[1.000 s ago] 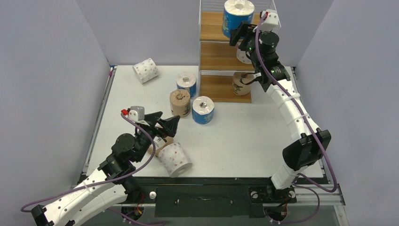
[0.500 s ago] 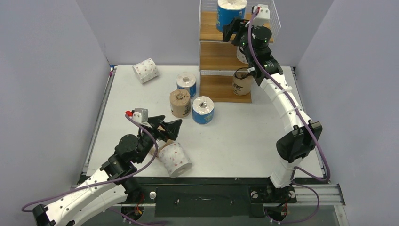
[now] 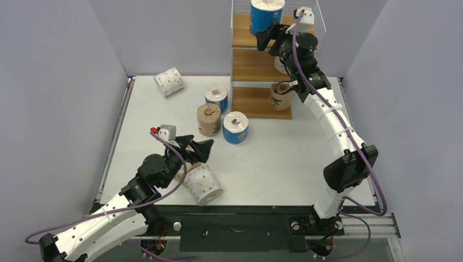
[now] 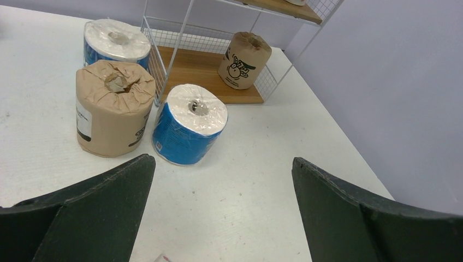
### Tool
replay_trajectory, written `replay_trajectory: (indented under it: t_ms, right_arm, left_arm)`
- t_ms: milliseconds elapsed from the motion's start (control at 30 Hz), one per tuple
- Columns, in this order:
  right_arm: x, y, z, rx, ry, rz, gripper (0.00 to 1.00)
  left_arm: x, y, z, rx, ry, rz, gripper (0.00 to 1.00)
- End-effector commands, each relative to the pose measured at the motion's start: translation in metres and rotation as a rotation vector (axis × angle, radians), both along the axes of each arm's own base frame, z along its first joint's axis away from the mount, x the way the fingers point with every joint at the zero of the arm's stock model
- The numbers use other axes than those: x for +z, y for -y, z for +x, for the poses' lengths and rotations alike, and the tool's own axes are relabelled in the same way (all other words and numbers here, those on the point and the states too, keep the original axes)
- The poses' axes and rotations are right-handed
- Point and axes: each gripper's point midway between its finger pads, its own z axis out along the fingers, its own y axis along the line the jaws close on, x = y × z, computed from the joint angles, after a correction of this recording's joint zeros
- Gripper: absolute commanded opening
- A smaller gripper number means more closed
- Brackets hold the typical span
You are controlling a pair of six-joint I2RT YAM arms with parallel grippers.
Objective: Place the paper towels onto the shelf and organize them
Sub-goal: Place the paper towel on the shelf.
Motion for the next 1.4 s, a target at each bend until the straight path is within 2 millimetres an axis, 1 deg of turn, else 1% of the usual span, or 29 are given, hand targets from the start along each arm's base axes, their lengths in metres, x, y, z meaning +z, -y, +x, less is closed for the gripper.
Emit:
replay_trajectory:
  t_ms: [0,100,133,200,233,267,300,333,400,467,667,767,900,1033,1067,1100,1133,1167,1367]
  right_arm:
    - [0.069,0.019,-0.042,0.064,0.127,0.172,0.74]
    - [0.082,0.032,-0.046,0.073,0.138,0.25,0.73]
    - [0.087,0.033,-0.049,0.083,0.136,0.282,0.72]
    - [0.09,0.041,-0.047,0.068,0.13,0.326,0.68]
    - [0.09,0.047,-0.044,0.051,0.125,0.342,0.63]
    - [0.09,0.049,-0.042,0.046,0.117,0.364,0.6]
    - [0.087,0.054,-0.038,0.027,0.103,0.374,0.52]
    - [0.087,0.055,-0.034,0.022,0.093,0.388,0.47]
    - [0.077,0.058,-0.024,-0.005,0.052,0.395,0.33]
    - [0.07,0.059,-0.016,-0.029,0.023,0.403,0.27]
    - [0.052,0.068,0.002,-0.116,-0.025,0.443,0.14]
    - [0.043,0.075,0.014,-0.18,-0.047,0.447,0.11]
    - [0.032,0.078,0.022,-0.218,-0.057,0.443,0.09]
    - [0.033,0.077,0.028,-0.238,-0.04,0.448,0.08]
    - [0.028,0.075,0.032,-0.237,-0.049,0.447,0.08]
    - [0.031,0.073,0.032,-0.232,-0.047,0.449,0.08]
    - [0.027,0.069,0.036,-0.225,-0.057,0.444,0.08]
    - [0.031,0.066,0.035,-0.217,-0.053,0.446,0.08]
    - [0.028,0.048,0.042,-0.18,-0.061,0.445,0.08]
  left_arm:
    - [0.016,0.002,0.0,-0.007,0.02,-0.063,0.96]
    - [0.017,0.003,-0.001,-0.011,0.015,-0.077,0.96]
    - [0.016,0.003,-0.001,-0.012,0.012,-0.077,0.96]
    - [0.015,0.003,-0.002,-0.012,0.004,-0.081,0.96]
    - [0.014,0.003,-0.002,-0.011,-0.004,-0.084,0.96]
    - [0.013,0.003,-0.002,-0.01,-0.007,-0.085,0.96]
    - [0.012,0.003,-0.002,-0.011,-0.012,-0.087,0.96]
    - [0.012,0.002,-0.003,-0.011,-0.013,-0.089,0.96]
    - [0.01,0.001,-0.004,-0.009,-0.019,-0.088,0.96]
    - [0.009,0.0,-0.004,-0.006,-0.024,-0.086,0.96]
    - [0.005,-0.004,-0.005,0.007,-0.036,-0.092,0.96]
    - [0.002,-0.005,-0.005,0.01,-0.039,-0.096,0.96]
    - [0.001,-0.006,-0.006,0.015,-0.041,-0.093,0.96]
    - [0.0,-0.008,-0.006,0.018,-0.041,-0.09,0.96]
    - [0.0,-0.008,-0.006,0.018,-0.041,-0.089,0.96]
    - [0.0,-0.008,-0.007,0.018,-0.039,-0.089,0.96]
    - [0.0,-0.009,-0.007,0.019,-0.039,-0.088,0.96]
    - [-0.001,-0.009,-0.007,0.021,-0.04,-0.087,0.96]
    - [-0.004,-0.011,-0.007,0.027,-0.043,-0.084,0.96]
